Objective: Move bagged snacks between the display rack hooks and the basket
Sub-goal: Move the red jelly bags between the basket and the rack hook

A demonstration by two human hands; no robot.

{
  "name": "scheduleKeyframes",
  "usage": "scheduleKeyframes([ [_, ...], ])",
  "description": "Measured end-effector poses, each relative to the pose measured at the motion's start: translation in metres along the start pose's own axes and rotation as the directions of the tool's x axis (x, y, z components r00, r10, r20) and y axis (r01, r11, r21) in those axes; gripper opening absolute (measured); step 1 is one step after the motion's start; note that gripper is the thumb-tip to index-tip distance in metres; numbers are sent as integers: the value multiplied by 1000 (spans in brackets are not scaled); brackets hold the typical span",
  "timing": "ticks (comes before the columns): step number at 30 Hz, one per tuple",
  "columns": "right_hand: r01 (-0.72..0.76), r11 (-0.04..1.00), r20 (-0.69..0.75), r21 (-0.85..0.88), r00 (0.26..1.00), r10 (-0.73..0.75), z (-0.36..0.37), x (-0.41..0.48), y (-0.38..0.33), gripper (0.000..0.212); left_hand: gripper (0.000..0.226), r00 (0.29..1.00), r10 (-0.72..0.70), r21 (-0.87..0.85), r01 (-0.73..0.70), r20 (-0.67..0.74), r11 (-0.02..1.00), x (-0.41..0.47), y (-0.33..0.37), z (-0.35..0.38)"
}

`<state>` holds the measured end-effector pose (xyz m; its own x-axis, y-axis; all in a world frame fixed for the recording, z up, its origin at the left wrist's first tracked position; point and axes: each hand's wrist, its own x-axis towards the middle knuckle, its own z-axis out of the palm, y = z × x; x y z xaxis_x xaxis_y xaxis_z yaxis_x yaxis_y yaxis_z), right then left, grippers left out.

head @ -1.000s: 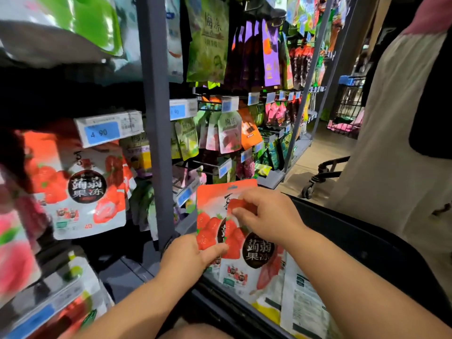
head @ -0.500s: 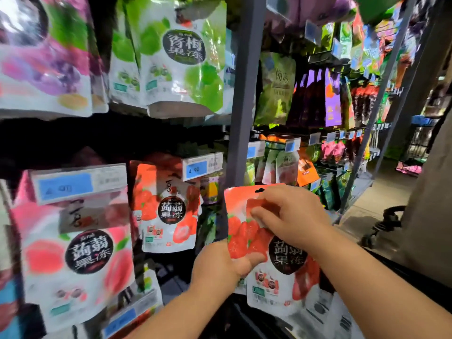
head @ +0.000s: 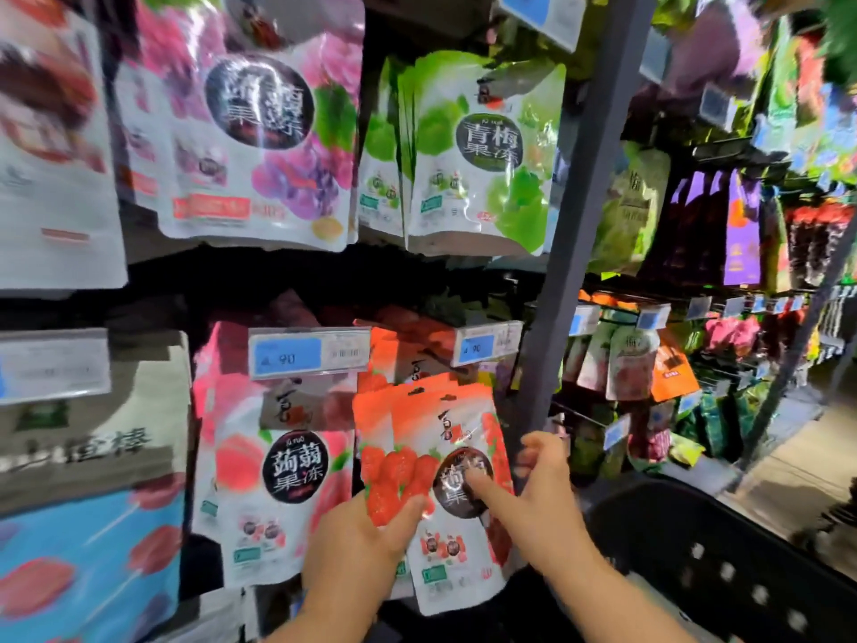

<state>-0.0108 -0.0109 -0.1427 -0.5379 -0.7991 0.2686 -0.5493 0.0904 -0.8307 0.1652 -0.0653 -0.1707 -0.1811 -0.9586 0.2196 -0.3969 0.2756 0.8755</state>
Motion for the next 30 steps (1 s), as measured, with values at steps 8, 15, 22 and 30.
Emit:
scheduleKeyframes([
  [8,-131,943,125,306,987,97,18,0,19,50,19,999,-42,-39,41,-26,998,6,11,-12],
  [15,-74,913,-26,402,995,93,18,13,23,52,32,993,-97,50,101,-74,994,7,6,-27],
  [22,-51,915,-39,400,997,72,23,25,30,53,33,993,-98,110,105,-70,988,-2,5,-41],
  [30,-64,896,10,440,998,66,28,27,41,57,33,992,-115,111,120,-56,986,-8,11,-51],
])
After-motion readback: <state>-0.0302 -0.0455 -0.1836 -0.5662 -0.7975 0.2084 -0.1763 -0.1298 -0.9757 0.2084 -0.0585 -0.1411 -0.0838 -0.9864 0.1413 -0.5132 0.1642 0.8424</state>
